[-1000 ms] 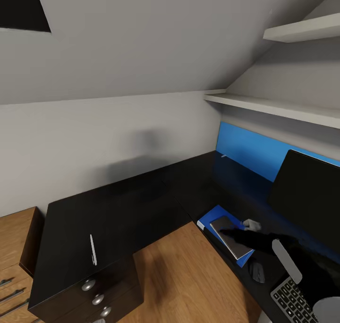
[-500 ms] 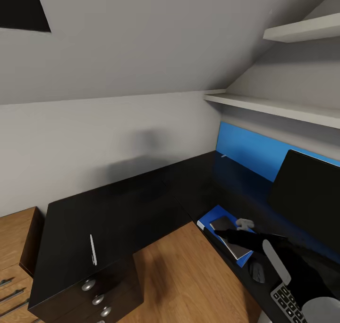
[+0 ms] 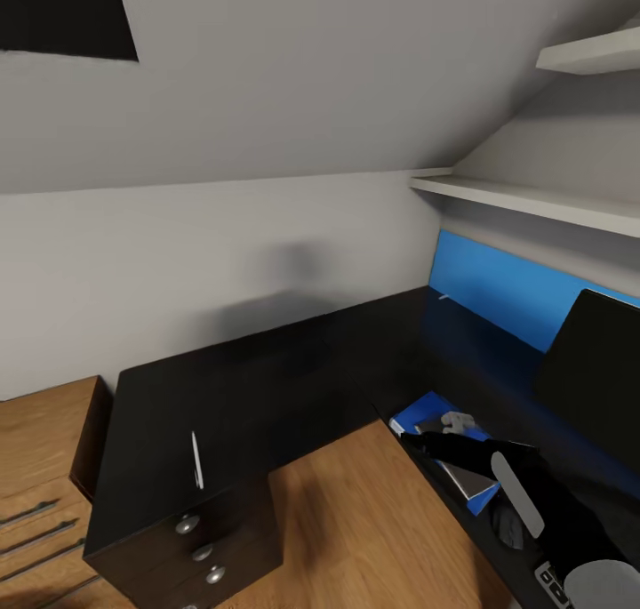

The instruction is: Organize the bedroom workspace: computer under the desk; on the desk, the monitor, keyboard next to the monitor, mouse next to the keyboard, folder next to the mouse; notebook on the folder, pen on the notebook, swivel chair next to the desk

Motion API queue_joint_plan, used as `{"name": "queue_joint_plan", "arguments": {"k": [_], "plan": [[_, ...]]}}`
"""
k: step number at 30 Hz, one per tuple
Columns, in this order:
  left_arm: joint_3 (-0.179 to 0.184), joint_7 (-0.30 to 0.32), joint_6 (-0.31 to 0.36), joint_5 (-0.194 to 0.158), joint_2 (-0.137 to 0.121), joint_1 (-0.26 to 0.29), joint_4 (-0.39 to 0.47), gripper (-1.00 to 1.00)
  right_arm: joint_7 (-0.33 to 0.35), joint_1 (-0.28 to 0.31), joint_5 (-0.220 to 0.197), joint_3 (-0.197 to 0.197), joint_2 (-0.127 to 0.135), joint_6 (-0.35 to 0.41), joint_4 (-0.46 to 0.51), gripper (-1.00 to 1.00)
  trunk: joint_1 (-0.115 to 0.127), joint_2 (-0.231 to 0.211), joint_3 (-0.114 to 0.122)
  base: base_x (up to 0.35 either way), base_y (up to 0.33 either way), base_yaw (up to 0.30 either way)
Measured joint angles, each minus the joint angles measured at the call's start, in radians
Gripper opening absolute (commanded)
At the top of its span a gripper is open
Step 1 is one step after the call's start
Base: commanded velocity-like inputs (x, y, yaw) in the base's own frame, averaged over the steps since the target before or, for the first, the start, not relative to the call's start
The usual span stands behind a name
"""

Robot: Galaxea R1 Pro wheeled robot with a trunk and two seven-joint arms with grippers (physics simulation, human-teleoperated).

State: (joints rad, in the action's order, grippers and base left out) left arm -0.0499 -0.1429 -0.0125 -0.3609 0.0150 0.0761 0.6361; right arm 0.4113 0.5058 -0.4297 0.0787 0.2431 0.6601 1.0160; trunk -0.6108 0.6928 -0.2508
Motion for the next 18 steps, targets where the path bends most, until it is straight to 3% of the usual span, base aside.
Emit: {"name": "queue_joint_plan", "arguments": {"k": [8, 18], "plan": [[0.0, 0.0, -0.003, 0.0, 0.0, 0.0, 0.0, 1.0, 0.001, 0.0, 0.0, 0.0, 0.0, -0.001, 0.0, 1.0, 0.0, 0.0, -0.004, 0.0, 0.0, 0.261], [0.001, -0.001, -0.066, -0.002, 0.0, 0.0, -0.005, 1.0, 0.001, 0.0, -0.001, 0.0, -0.001, -0.002, 0.0, 1.0, 0.0, 0.0, -0.008, 0.0, 0.0, 0.262]]}}
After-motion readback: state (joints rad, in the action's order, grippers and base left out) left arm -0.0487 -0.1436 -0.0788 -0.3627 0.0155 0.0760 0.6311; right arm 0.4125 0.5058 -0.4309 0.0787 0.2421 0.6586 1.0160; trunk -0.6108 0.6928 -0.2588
